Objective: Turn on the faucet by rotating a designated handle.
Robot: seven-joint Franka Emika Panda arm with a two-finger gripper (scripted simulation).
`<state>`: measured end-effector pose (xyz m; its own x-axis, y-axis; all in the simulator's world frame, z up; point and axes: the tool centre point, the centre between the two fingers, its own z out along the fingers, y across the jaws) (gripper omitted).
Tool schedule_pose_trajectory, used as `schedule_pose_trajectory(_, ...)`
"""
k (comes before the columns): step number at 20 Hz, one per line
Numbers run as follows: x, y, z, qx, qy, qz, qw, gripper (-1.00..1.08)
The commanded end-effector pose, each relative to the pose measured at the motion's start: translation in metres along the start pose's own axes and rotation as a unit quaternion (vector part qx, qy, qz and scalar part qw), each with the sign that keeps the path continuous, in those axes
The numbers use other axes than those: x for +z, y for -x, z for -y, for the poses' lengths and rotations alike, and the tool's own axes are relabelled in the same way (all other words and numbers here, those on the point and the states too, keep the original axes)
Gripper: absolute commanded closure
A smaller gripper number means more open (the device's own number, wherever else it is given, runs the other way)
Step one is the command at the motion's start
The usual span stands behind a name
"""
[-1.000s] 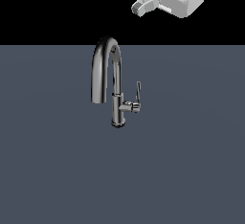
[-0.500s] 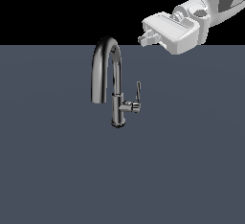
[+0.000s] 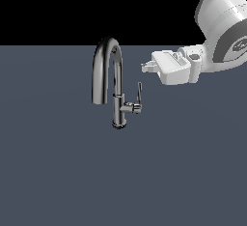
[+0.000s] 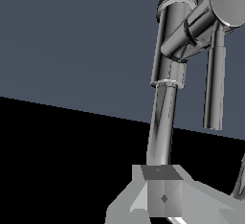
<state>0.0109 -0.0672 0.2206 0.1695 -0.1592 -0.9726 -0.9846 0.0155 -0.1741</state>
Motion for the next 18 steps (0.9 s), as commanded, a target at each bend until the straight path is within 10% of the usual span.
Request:
schedule_pose_trajectory(1,0.003,-0.016,-0.001,0.025,-0.025,0.019,0.9992,1.08)
schedule_pose_trajectory(18,0.016,-0.057,-0.007,0.088,-0.088,0.069,0.9898,1.08)
